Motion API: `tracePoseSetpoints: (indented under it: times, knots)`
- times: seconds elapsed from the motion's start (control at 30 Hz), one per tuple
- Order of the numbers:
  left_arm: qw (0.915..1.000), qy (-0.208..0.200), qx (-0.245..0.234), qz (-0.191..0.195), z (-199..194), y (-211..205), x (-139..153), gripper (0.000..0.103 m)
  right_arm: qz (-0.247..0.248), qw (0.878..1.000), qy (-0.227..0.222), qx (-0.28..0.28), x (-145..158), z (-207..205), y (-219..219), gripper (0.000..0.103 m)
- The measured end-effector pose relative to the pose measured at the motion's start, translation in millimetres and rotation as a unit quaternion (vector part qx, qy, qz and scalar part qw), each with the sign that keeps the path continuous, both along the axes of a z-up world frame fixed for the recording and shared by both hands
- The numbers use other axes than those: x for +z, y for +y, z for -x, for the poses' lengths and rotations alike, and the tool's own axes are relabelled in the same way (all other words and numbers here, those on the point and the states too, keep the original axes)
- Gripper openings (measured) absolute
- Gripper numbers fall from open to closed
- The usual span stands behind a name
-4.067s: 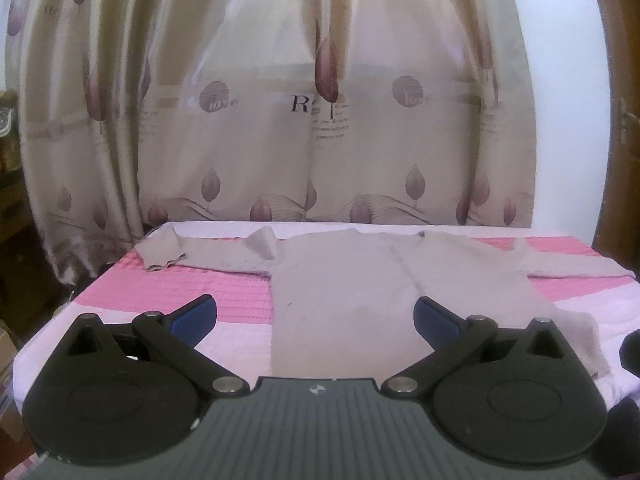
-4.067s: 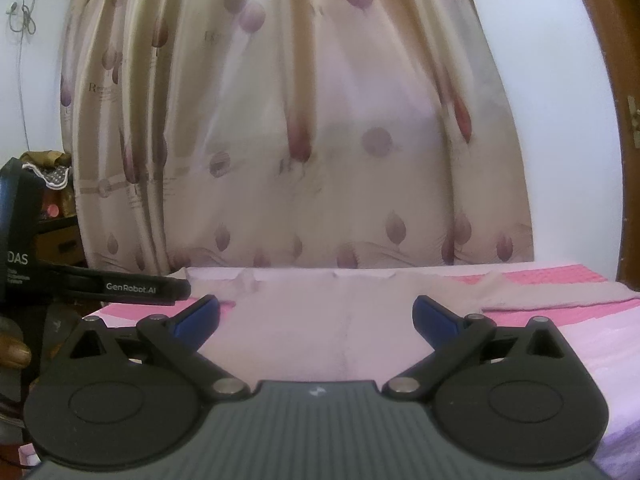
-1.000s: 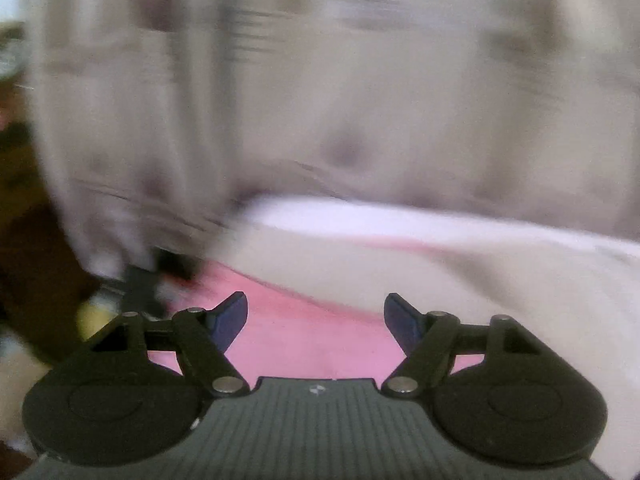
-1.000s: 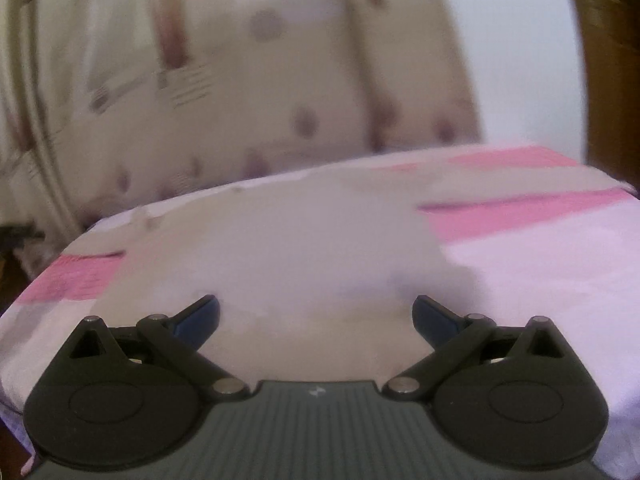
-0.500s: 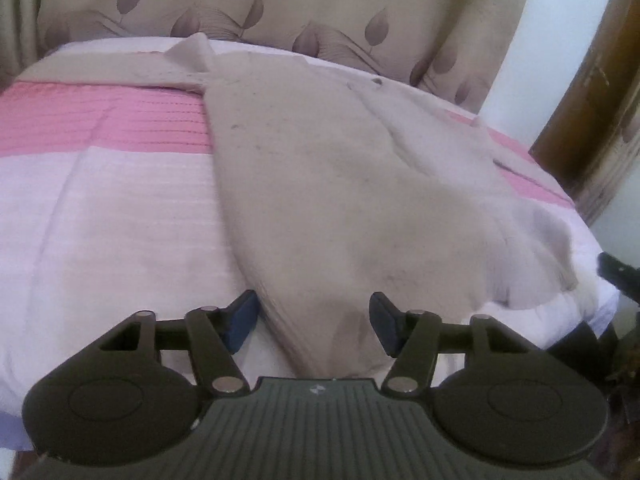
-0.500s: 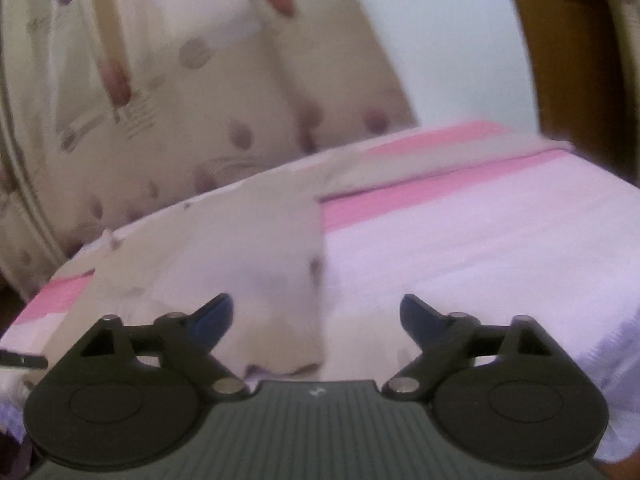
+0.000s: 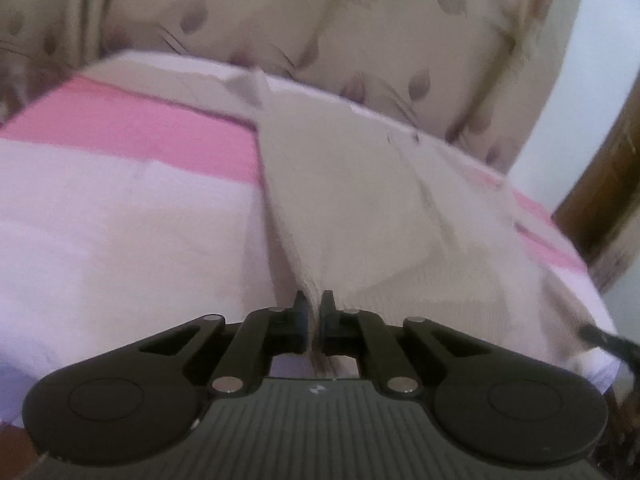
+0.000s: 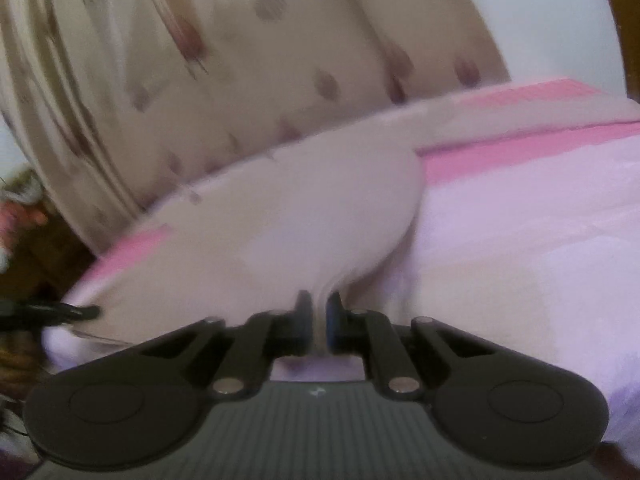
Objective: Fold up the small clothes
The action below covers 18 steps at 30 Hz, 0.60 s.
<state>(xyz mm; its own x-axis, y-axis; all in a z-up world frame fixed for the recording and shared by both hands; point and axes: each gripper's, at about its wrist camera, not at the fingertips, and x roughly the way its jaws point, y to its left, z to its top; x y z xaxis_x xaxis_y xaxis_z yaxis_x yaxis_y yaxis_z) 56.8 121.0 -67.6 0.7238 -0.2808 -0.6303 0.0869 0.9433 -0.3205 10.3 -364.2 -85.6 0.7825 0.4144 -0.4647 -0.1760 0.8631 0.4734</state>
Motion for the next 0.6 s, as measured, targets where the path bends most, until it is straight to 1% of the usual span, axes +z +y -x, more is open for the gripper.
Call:
tracePoseSetpoints:
  times: [0.03,0.07,0.13,0.17,0.2,0.23,0.27,0.3,0.37,0.4,0.43,0.47,0.5,0.57,0.6]
  knots:
    - [1.0,-0.003,-0.005,0.005,4.3,5.1,8.7,0.007,-0.014,1.0,-0.005,0.0,8.2,8.9,-0.9,0.008]
    - [0.9999,-0.003,-0.011,-0.002,5.3,6.2,14.2,0.007,-0.017,1.0,-0.008,-0.001,15.2,18.9,-0.8,0.008]
    - [0.9994,0.003,-0.012,-0.033,7.0,3.8,15.3,0.007,0.002,1.0,0.001,-0.011,17.6,30.3,-1.7,0.008]
    - [0.9984,0.01,-0.023,-0.051,6.5,-0.2,10.7,0.007,0.006,1.0,0.014,-0.014,12.3,31.7,-3.9,0.008]
    - [0.9968,0.011,-0.021,-0.076,6.6,-3.6,6.8,0.01,0.003,0.999,0.026,-0.019,6.4,33.9,-6.3,0.008]
    - [0.9939,0.006,-0.01,-0.11,8.7,-8.0,3.2,0.01,-0.004,0.999,0.034,-0.026,1.0,35.3,-10.5,0.008]
    - [0.9913,-0.004,-0.005,-0.131,11.4,-10.1,1.4,0.009,-0.004,0.999,0.034,-0.033,-1.7,38.2,-12.1,0.008]
    - [0.9901,-0.015,-0.003,-0.139,14.1,-10.7,2.3,0.012,0.003,0.999,0.028,-0.039,-1.7,41.1,-12.7,0.009]
    - [0.9903,-0.03,0.003,-0.135,17.0,-8.4,7.0,0.022,0.016,0.999,0.01,-0.05,3.9,41.3,-11.4,0.013]
    - [0.9904,-0.034,0.002,-0.134,16.6,-8.2,8.7,0.045,0.017,0.998,0.003,-0.055,6.2,38.1,-12.7,0.028]
    - [0.9906,-0.036,0.003,-0.132,16.8,-7.9,9.4,0.068,0.016,0.998,-0.002,-0.058,7.8,34.8,-13.5,0.06]
    - [0.991,-0.037,0.006,-0.128,17.6,-6.8,8.8,0.077,0.018,0.998,-0.008,-0.059,8.4,30.3,-13.9,0.078]
    - [0.9916,-0.036,0.006,-0.124,17.7,-6.6,6.5,0.088,0.023,0.998,-0.012,-0.062,7.9,24.6,-14.3,0.099]
    - [0.9917,-0.026,-0.004,-0.126,13.4,-8.5,-1.4,0.088,0.032,0.998,-0.019,-0.058,4.3,12.8,-13.7,0.099]
    - [0.9921,-0.018,-0.008,-0.124,8.9,-10.9,-4.8,0.088,0.038,0.998,-0.012,-0.049,0.6,3.6,-12.2,0.099]
